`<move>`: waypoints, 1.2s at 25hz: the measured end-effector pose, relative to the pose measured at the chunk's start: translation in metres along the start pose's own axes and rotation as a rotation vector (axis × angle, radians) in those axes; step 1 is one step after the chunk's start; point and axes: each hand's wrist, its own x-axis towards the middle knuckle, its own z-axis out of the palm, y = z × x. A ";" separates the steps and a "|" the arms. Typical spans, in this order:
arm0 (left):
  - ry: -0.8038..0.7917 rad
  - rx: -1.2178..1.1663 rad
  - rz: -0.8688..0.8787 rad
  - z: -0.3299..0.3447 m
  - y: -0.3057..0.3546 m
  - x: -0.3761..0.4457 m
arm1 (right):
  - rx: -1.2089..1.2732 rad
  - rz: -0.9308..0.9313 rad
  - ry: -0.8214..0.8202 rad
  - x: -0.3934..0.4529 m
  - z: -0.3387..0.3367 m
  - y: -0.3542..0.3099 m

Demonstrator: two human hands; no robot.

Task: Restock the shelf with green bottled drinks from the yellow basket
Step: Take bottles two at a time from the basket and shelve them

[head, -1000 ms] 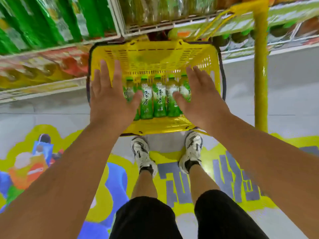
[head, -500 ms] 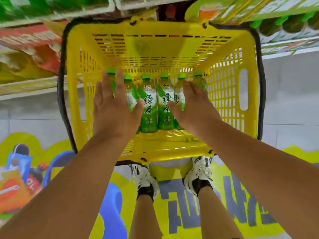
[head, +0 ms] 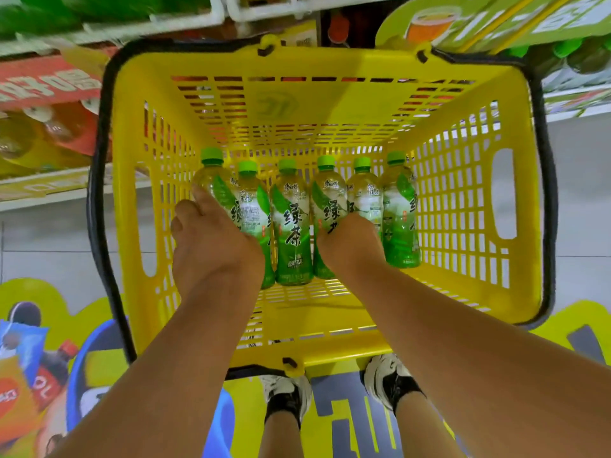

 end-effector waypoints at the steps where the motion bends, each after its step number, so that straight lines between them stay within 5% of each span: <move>1: -0.015 0.034 -0.021 0.002 0.002 0.004 | -0.019 0.032 0.016 0.002 0.005 -0.001; 10: 0.020 0.137 -0.061 0.021 0.003 0.023 | -0.073 0.085 0.066 0.019 0.020 -0.007; 22: -0.058 -0.385 0.052 -0.013 -0.005 -0.008 | 0.177 -0.009 0.036 -0.023 -0.037 0.011; 30: -0.075 -0.615 0.141 -0.099 0.022 -0.054 | 0.304 -0.114 0.095 -0.091 -0.118 0.014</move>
